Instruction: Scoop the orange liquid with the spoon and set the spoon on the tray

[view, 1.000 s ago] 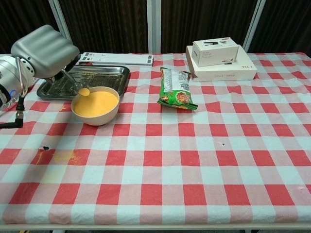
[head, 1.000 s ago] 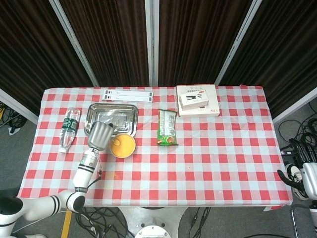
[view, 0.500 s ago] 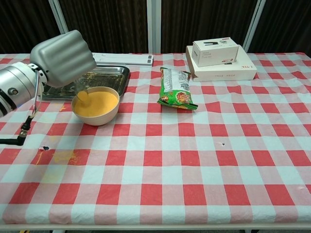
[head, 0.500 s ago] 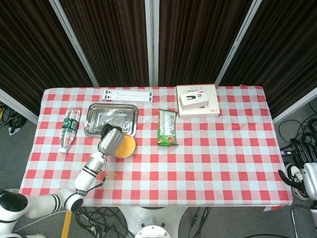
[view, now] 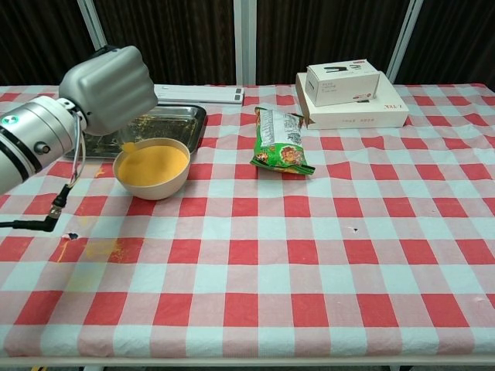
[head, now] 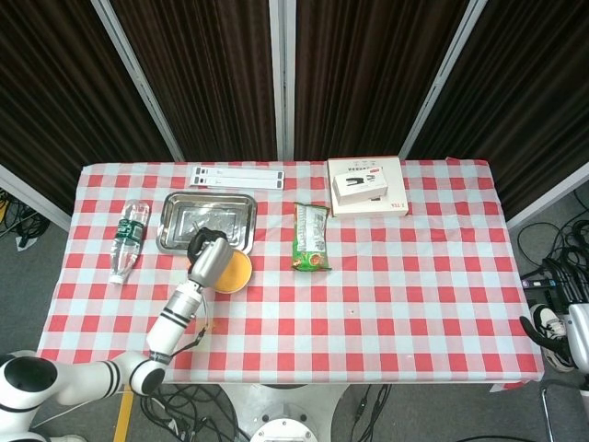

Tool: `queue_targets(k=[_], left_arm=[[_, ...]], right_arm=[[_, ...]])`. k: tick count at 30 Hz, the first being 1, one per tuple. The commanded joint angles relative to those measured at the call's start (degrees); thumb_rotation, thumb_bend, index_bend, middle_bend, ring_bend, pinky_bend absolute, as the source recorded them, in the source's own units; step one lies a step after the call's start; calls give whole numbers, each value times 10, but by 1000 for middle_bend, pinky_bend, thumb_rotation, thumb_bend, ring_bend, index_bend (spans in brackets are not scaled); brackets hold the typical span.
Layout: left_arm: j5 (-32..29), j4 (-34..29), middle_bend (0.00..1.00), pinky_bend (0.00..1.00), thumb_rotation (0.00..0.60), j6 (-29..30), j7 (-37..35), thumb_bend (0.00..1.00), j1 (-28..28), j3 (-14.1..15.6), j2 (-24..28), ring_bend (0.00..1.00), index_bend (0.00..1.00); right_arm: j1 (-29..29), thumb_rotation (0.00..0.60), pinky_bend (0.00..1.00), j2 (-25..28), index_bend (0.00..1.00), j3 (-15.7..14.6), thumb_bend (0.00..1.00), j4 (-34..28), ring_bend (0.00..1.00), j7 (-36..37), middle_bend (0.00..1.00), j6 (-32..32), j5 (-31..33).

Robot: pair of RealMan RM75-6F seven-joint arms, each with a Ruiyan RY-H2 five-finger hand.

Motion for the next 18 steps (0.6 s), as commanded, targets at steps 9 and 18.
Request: queue_targets(k=[9, 18], left_arm=[[-38, -37, 1000, 941, 600, 4, 96, 535, -3, 3, -5, 951, 675], [-51, -19, 1000, 941, 600, 0, 101, 544, -9, 2, -13, 951, 675]], right_arm=[[2, 600, 49, 1, 52, 1, 177, -4, 0, -5, 78, -1, -3], [0, 600, 48, 4, 52, 2, 177, -8, 0, -10, 78, 1, 0]])
